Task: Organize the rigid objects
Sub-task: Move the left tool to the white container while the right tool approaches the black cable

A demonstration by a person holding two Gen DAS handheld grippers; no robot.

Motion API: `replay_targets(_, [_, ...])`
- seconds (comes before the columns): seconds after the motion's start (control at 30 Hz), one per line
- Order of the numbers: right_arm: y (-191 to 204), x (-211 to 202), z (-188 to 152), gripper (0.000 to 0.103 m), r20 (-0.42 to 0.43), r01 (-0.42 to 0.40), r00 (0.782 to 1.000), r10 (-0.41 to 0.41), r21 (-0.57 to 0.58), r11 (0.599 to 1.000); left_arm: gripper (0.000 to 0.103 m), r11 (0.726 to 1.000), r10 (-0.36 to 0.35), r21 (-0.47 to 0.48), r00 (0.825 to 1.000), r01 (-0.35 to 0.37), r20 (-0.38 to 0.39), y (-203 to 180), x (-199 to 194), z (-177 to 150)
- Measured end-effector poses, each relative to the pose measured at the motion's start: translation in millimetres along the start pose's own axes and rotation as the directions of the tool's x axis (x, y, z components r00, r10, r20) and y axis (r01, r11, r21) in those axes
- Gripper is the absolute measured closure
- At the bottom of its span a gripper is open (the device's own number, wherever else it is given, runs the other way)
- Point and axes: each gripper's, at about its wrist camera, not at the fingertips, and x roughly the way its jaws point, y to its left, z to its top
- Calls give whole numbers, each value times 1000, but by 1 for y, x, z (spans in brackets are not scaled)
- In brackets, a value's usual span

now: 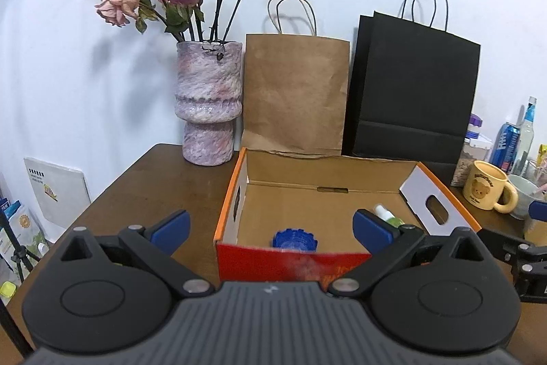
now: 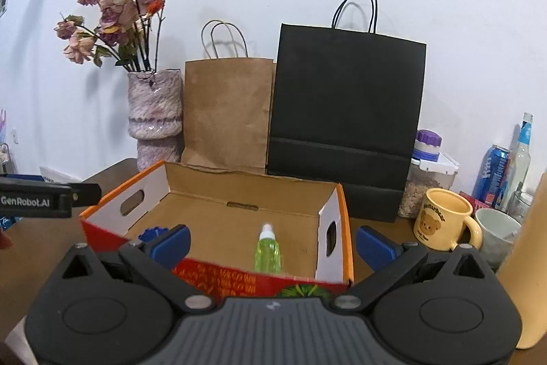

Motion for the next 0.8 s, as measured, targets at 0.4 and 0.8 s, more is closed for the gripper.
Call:
replay_targets(0.4, [12, -42, -40, 0, -78, -17, 997, 15, -24, 1000, 0, 1000, 4, 11, 1000, -4, -31, 8, -46, -31])
replay_targets(0.8, [10, -59, -86, 0, -196, -43, 980, 39, -16, 999, 0, 999, 16, 35, 996, -13, -93, 19, -64, -68])
